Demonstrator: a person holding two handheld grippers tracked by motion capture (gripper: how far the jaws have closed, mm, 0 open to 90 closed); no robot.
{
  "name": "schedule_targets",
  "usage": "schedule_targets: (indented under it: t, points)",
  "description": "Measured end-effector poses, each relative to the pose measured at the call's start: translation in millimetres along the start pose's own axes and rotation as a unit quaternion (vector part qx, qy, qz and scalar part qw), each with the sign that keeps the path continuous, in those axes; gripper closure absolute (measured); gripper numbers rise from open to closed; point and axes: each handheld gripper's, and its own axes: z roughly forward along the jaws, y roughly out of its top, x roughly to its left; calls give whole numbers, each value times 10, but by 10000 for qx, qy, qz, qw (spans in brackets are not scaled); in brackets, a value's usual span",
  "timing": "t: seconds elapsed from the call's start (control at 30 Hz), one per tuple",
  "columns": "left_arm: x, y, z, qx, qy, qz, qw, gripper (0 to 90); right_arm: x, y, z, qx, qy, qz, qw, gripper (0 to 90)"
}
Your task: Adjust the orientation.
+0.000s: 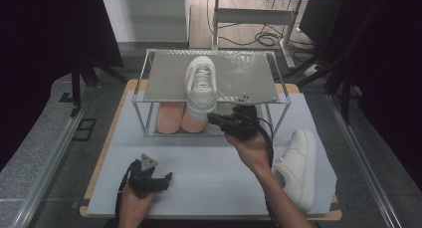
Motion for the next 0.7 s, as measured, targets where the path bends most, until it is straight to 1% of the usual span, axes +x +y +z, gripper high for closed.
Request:
schedule_targets:
  t: [0.23, 0.4, 0.43, 0.47, 0.6, 0.7]
  points:
    - [-1, 0, -1, 1, 0, 3, 10000, 146, -14, 76, 185, 25, -47, -3, 10000, 894]
    - [-2, -1, -1, -7, 0, 2, 10000, 146, -59, 122, 291, 47, -175, 21, 9998, 895]
    - [-6, -1, 3, -34, 0, -28, 10000, 146, -76, 130, 307, 46, -177, 30, 9998, 895]
    - [0, 0, -1, -3, 2, 8, 10000, 146, -92, 136, 321, 47, -181, 47, 9998, 895]
    - [-1, 0, 0, -9, 1, 2, 10000, 147, -144, 158, 359, 44, -244, 62, 9997, 895]
    - [-1, 0, 0, -8, 0, 1, 10000, 146, -174, 177, 375, 30, -200, 82, 9998, 896]
